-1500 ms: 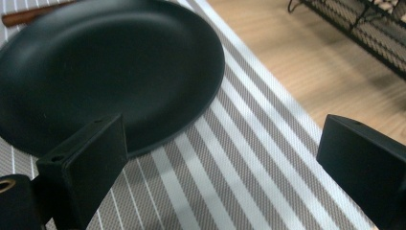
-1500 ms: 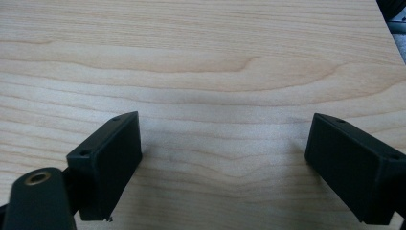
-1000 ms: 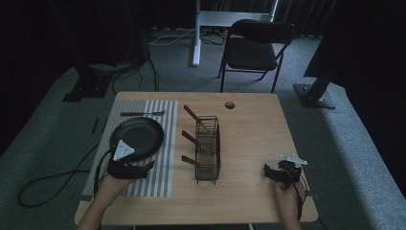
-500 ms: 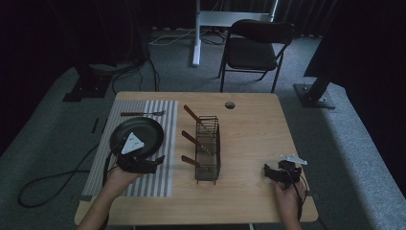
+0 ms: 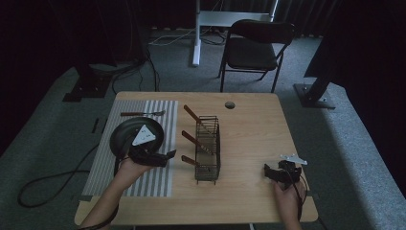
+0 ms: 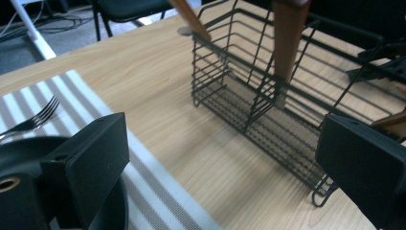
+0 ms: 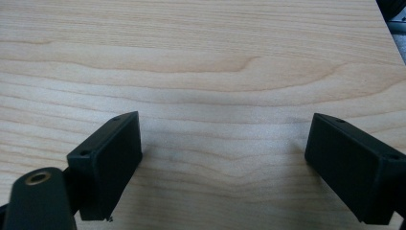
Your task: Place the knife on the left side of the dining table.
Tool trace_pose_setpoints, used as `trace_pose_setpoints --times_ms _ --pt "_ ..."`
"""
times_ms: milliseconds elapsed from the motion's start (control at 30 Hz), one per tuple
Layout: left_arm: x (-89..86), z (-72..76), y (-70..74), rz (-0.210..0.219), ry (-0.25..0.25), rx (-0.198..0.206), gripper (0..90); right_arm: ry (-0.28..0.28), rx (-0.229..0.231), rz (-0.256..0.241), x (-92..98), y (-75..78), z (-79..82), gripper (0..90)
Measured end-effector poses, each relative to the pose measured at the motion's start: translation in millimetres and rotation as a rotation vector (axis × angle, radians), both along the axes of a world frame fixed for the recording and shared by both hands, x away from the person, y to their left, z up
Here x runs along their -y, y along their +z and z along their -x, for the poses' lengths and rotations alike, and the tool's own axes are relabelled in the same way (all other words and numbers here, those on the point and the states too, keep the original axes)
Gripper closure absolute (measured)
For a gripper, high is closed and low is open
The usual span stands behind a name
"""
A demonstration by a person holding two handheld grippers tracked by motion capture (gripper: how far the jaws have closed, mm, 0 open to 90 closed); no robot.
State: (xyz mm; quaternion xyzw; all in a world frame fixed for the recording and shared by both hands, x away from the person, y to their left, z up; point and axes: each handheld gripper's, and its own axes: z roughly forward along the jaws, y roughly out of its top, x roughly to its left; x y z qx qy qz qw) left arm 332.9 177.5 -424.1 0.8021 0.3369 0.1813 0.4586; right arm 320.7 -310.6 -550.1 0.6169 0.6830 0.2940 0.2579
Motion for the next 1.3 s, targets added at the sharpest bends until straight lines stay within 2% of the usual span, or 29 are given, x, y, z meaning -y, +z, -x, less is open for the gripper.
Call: trace_pose_setpoints --times_ms 233,267,400,567,767,1000,1300 --pt "5.5 -5.0 10.3 0.031 -0.034 0.019 7.0 0.0 0.0 0.0 0.0 0.0 0.0 11.4" --pt "5.8 -5.3 11.3 0.036 -0.04 0.023 9.6 0.0 0.0 0.0 0.0 0.0 0.0 11.4" --pt "8.5 -9.4 14.0 0.083 -0.097 0.019 15.3 -0.001 0.0 -0.001 -0.1 0.0 0.0 11.4" --pt "12.9 -15.7 13.3 0.123 -0.124 0.012 20.6 -0.001 0.0 -0.002 -0.1 0.0 0.0 11.4" --pt "20.0 -21.0 11.7 0.126 -0.149 0.006 26.2 -0.002 0.0 -0.002 -0.2 0.1 0.0 11.4" --pt "27.2 -23.2 9.3 0.133 -0.18 0.018 33.5 -0.001 0.0 -0.002 -0.1 0.0 0.0 11.4" --pt "31.1 -27.3 9.9 0.172 -0.223 0.029 53.1 -0.001 0.001 -0.001 0.0 0.0 0.0 11.4"
